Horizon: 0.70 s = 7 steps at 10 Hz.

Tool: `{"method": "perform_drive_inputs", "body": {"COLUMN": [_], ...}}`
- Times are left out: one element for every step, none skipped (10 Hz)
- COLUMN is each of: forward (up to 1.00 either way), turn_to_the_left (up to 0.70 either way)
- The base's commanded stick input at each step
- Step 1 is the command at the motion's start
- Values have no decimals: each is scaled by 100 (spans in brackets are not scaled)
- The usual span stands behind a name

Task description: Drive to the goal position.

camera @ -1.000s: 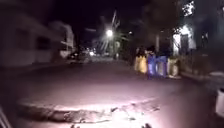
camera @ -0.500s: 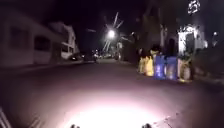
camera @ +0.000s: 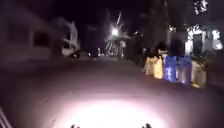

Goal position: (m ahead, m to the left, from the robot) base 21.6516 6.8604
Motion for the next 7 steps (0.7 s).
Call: {"method": "perform_drive_inputs", "body": {"forward": [85,85,85,85,85,85,85], "turn_to_the_left": [0,0,0,0,0,0,0]}}
